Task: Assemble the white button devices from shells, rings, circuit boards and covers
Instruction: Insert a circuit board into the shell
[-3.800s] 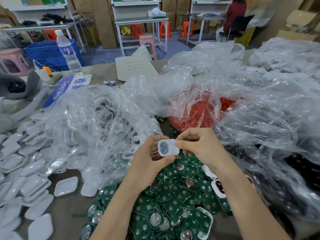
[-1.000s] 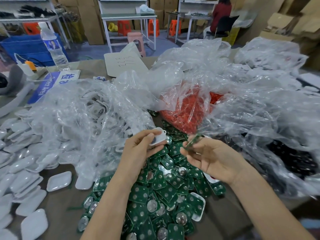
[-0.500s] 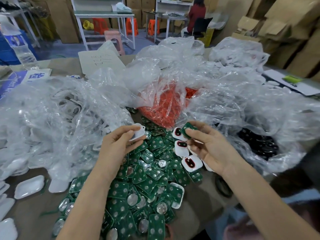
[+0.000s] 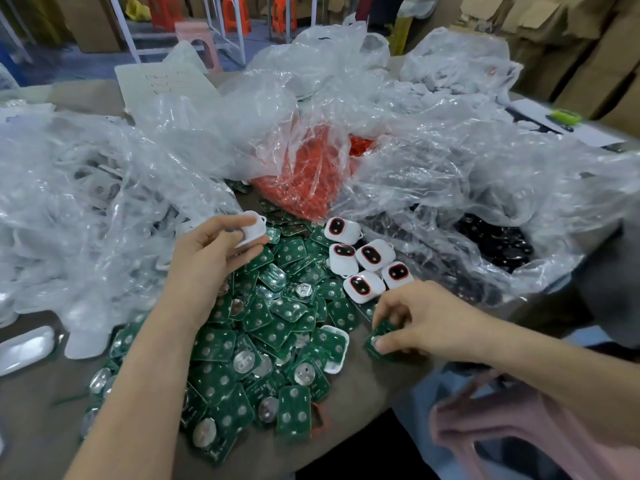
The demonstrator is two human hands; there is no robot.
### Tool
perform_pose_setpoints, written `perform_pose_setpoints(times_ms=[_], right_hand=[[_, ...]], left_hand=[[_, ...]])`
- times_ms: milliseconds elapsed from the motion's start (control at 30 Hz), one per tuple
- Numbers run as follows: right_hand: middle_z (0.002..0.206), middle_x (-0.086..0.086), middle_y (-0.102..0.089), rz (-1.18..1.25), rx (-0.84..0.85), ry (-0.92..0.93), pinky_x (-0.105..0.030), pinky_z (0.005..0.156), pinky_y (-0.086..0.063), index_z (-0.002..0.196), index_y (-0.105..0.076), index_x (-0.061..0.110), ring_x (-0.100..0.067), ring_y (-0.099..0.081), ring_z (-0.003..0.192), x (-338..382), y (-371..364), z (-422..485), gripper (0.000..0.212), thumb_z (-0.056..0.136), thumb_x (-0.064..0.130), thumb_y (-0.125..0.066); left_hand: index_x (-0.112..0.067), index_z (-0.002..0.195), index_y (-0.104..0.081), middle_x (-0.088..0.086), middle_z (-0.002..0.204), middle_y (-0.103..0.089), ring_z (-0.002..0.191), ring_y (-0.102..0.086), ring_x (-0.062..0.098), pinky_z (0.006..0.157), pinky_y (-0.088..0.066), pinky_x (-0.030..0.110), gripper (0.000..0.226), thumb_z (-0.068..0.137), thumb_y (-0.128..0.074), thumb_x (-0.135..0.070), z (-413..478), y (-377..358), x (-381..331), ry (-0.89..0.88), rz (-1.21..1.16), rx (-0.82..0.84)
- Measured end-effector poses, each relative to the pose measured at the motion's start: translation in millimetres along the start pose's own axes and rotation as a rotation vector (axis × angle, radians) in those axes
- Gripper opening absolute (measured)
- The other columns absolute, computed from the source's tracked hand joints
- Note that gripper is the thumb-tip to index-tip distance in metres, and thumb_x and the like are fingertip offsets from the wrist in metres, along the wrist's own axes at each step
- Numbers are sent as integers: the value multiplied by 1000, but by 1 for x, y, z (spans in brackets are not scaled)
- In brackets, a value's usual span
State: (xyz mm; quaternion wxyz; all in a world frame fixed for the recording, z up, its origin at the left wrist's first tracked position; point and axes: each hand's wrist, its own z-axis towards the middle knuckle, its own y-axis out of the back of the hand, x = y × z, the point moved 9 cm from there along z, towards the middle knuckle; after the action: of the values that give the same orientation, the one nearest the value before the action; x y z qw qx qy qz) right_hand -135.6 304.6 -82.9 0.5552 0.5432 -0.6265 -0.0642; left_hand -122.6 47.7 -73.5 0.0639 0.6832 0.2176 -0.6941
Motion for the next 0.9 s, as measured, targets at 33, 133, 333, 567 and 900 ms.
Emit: perform_pose_setpoints(times_ms=[33,133,333,567,900], right_hand=[[67,7,-57,-136,-19,32,-21,59,-45,86,-68,20,-3,-52,56,4,1,2,20,73,20,-82],[68,8,-53,-292,22,48,-17,53,-38,92,-66,18,-1,-45,53,11,-2,7,24,74,28,-81],[67,5,-52,-497,145,11,-24,59,-40,94,-65,14,-15,-53,68,18,-10,18,24,79,29,-77],[84,-13,-65,-574,125,-15,-39,64,-58,98,-65,5,-31,-66,74,19,-13,17,28,81,25,-73],[72,-5,-61,-461,95,-22,-29,58,-43,88,-64,5,-16,-52,62,16,-4,18,43,69,40,-82]], left_hand=[[-7,91,-72,10,119,-67,95,-73,25,77,-58,23,31,96,-46,6,0,0,0,-3,2,-1],[-9,90,-73,11,119,-67,95,-73,25,77,-58,22,32,96,-45,6,1,1,1,-12,13,-5],[-10,87,-73,11,115,-68,93,-73,24,75,-58,22,35,95,-45,8,-1,0,0,-13,2,-16],[-6,91,-71,10,116,-68,93,-73,23,76,-58,22,31,96,-43,8,-1,-2,-1,-2,-9,-3],[-6,92,-70,7,118,-67,95,-73,22,76,-57,21,29,97,-45,6,-2,-2,-1,13,-1,-7]])
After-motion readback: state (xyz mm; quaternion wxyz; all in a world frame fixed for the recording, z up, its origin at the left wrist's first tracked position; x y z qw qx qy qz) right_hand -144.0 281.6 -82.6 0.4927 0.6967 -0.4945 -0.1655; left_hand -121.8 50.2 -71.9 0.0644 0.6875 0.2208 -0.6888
